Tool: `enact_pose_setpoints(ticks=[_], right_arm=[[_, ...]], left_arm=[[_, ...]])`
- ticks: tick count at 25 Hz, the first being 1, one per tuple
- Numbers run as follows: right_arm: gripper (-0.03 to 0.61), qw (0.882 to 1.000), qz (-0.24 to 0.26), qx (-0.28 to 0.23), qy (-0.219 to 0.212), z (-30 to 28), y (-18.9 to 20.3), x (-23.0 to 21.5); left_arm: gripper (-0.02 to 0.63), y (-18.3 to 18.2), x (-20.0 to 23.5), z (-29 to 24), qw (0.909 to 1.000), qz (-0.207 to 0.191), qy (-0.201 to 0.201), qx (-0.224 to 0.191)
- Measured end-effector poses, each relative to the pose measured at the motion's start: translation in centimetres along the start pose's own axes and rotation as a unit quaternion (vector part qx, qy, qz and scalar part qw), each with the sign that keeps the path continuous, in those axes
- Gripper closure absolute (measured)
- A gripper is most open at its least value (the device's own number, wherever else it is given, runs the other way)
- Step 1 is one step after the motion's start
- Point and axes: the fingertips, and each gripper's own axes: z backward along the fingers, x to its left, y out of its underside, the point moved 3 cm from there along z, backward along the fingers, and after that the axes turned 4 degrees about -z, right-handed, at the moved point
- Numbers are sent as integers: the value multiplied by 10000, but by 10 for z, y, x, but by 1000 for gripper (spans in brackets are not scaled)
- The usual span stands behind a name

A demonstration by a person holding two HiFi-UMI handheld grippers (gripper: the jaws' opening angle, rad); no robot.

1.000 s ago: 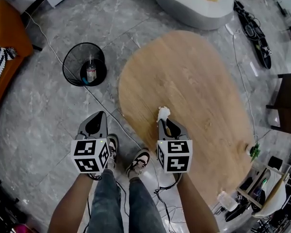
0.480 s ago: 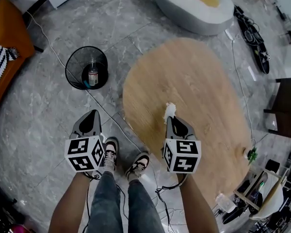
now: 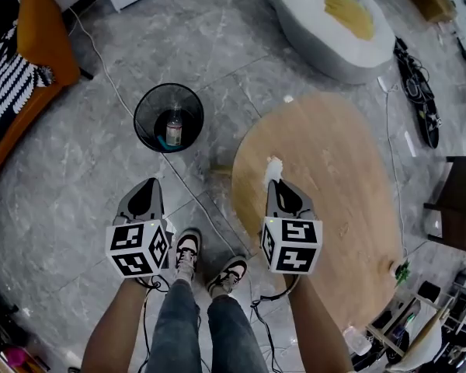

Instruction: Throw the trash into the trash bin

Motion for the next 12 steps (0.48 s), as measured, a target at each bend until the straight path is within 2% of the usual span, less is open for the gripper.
enact_pose_setpoints(ticks=[4, 8, 12], right_arm=[[559, 9991, 287, -61, -292, -25, -33, 38], [558, 9948, 768, -99, -665, -55, -62, 94], [558, 9908, 974, -148, -923, -72, -86, 146]], left_arm=[[621, -13, 42, 8, 9991, 220, -324, -137], [621, -20, 94, 21, 9958, 457, -737, -293], [621, -27, 138, 38, 9925, 598, -992, -386]])
